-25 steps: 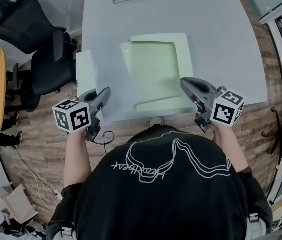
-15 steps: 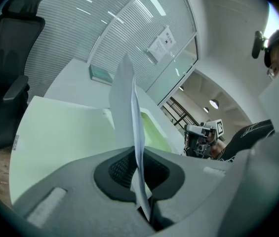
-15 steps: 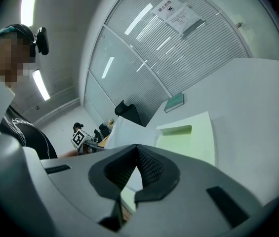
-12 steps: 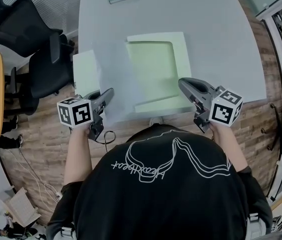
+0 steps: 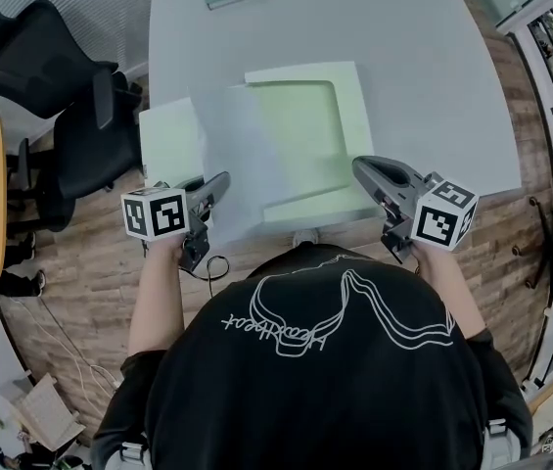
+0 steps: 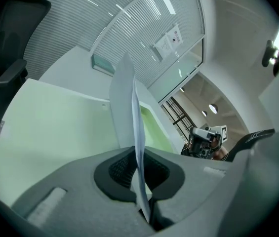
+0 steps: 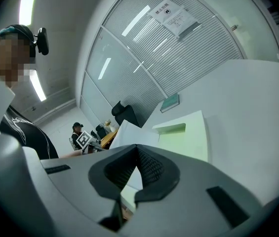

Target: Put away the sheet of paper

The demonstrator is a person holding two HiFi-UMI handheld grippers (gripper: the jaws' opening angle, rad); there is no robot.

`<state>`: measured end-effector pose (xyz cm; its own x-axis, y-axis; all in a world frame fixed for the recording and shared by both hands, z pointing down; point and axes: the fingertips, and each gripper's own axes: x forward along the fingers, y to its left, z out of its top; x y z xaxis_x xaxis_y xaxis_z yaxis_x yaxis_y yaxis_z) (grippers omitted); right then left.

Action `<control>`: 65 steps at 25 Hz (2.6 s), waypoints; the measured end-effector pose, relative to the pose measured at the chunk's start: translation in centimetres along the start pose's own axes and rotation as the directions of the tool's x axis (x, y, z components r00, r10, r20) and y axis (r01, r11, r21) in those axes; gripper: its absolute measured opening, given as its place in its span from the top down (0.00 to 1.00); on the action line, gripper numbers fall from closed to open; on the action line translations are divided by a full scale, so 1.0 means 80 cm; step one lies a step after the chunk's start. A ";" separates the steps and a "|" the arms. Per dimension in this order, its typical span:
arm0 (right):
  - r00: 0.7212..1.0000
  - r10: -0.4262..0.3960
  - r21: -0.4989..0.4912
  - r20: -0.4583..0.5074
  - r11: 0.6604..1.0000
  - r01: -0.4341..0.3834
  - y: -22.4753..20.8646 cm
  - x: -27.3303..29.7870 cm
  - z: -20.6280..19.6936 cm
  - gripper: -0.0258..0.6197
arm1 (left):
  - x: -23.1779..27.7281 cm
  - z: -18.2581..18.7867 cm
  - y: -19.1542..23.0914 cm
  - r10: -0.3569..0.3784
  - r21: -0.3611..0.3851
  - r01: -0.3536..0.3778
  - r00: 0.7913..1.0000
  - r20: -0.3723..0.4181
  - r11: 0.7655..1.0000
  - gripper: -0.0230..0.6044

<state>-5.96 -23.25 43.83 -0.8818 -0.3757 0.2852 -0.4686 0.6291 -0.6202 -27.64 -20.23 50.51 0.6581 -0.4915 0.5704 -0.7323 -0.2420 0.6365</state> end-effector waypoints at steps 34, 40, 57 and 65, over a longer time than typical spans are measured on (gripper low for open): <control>0.996 -0.074 0.050 0.053 0.996 0.072 -0.029 -0.048 -0.004 0.95 | 0.080 0.005 -0.007 -0.107 -0.194 0.105 0.994 0.004 0.975 0.95; 0.994 -0.086 0.060 0.069 0.995 0.082 -0.035 -0.060 -0.005 0.95 | 0.097 0.004 -0.008 -0.104 -0.211 0.100 0.995 -0.006 0.972 0.95; 0.992 -0.107 0.071 0.068 0.992 0.102 -0.041 -0.073 -0.009 0.95 | 0.142 -0.003 -0.023 -0.139 -0.223 0.124 0.989 -0.052 0.967 0.95; 0.992 -0.111 0.079 0.064 0.991 0.106 -0.042 -0.074 -0.009 0.95 | 0.161 -0.007 -0.028 -0.177 -0.254 0.153 0.981 -0.076 0.955 0.95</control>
<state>0.79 -22.64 44.77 -0.8192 -0.4859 0.3047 -0.5535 0.5301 -0.6424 -17.38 -25.57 56.70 0.7889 -0.3756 0.4863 -0.5543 -0.0933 0.8271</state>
